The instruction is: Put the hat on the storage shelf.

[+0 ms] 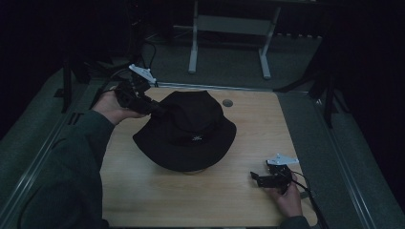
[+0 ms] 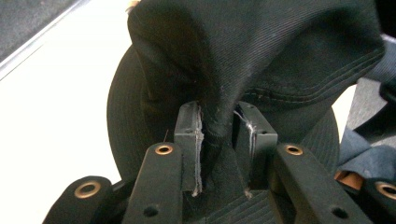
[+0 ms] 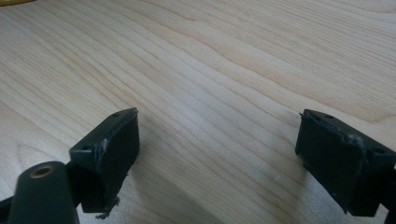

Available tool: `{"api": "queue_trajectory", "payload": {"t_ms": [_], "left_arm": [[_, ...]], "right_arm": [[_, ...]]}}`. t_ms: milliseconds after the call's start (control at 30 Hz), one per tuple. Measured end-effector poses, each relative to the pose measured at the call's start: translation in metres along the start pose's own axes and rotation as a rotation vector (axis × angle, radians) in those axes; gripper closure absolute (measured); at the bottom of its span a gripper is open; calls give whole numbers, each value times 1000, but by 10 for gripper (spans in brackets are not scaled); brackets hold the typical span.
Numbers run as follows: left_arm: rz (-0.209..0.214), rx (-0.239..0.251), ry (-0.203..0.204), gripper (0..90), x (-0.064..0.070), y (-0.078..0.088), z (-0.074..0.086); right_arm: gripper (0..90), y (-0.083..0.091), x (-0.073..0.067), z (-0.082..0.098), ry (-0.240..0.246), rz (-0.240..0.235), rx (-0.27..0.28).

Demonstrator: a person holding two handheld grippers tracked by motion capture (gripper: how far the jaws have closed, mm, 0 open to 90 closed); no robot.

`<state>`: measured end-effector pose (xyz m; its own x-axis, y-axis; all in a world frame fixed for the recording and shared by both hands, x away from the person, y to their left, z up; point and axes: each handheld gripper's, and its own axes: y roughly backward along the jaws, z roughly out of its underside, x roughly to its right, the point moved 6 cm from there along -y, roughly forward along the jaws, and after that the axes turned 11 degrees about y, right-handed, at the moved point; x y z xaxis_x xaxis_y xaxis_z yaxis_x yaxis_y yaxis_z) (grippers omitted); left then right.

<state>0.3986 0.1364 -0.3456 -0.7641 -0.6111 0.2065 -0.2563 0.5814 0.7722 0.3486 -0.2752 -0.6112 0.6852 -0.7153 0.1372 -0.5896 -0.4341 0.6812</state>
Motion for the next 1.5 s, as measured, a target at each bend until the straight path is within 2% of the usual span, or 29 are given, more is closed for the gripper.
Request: {"api": "queue_trajectory", "payload": {"t_ms": [67, 100, 167, 333, 467, 533, 567, 600, 633, 667, 700, 800, 833, 867, 900, 1067, 1100, 1133, 1200, 1233, 1267, 1300, 1333, 1367, 1400, 1433, 1467, 1500], "left_arm": [[3, 1, 2, 753, 0, 2, 1], [7, -10, -9, 809, 2, 2, 3], [4, -18, -22, 830, 4, 1, 3], [18, -35, -56, 836, 12, -3, 6], [14, -49, -61, 831, 14, -5, 10], [15, -45, -58, 756, 14, -5, 10], [13, -36, -50, 756, 14, -5, 11], [11, -37, -46, 693, 13, -4, 11], [11, -22, -26, 624, 11, -3, 11], [11, -22, -26, 609, 11, -3, 11], [14, -7, -5, 589, 9, -1, 12], [20, 10, 16, 548, 7, 4, 12], [19, 34, 39, 486, 6, 8, 13], [19, 34, 39, 471, 6, 8, 13], [-6, 47, 53, 440, 3, 12, 15], [-35, 80, 74, 363, -2, 21, 18], [-52, 93, 88, 357, -5, 24, 20], [-52, 93, 88, 352, -5, 24, 20], [-79, 112, 104, 346, -10, 26, 24], [-106, 122, 109, 345, -15, 27, 27], [-106, 122, 109, 345, -15, 27, 27], [-137, 134, 120, 345, -20, 29, 31], [-137, 134, 120, 345, -20, 29, 31], [-147, 148, 137, 346, -24, 30, 35], [-147, 148, 137, 346, -24, 30, 35], [-169, 170, 156, 346, -29, 32, 38], [-169, 170, 156, 347, -29, 32, 38], [-192, 188, 171, 347, -32, 34, 41]], "right_arm": [[135, 0, 0, 0, 0, 0, 0], [135, 0, 0, 0, 0, 0, 0], [135, 0, 0, 0, 1, 0, 0], [135, 0, 0, 0, 1, 1, 0], [135, 0, 0, 0, 1, 1, 1], [135, 0, 0, 0, 1, 1, 1], [135, 0, 0, 0, 1, 1, 1], [135, 0, 0, 0, 1, 1, 1], [135, 0, 0, 0, 1, 1, 1], [135, 0, 0, 0, 1, 1, 1], [135, 0, 0, 0, 1, 1, 1], [135, 0, 0, 0, 1, 1, 1], [135, 0, 0, 0, 2, 1, 1], [135, 0, 0, 0, 2, 1, 1], [135, 0, 0, 0, 1, 1, 1], [135, 0, 0, 0, 2, 1, 1], [135, 0, 0, 0, 2, 1, 1], [135, 0, 0, 0, 2, 1, 1], [135, 0, 0, 0, 1, 1, 1], [135, 0, 0, 0, 1, 1, 1], [135, 0, 0, 0, 1, 1, 1], [135, 0, 0, 0, 3, 1, 1], [135, 0, 0, 0, 3, 1, 1], [135, 0, 0, 0, 3, 1, 1], [135, 0, 0, 0, 3, 1, 1], [135, 0, 0, 0, 3, 1, 1], [135, 0, 0, 0, 3, 1, 1], [135, 0, 0, 0, 2, 1, 1]]}}
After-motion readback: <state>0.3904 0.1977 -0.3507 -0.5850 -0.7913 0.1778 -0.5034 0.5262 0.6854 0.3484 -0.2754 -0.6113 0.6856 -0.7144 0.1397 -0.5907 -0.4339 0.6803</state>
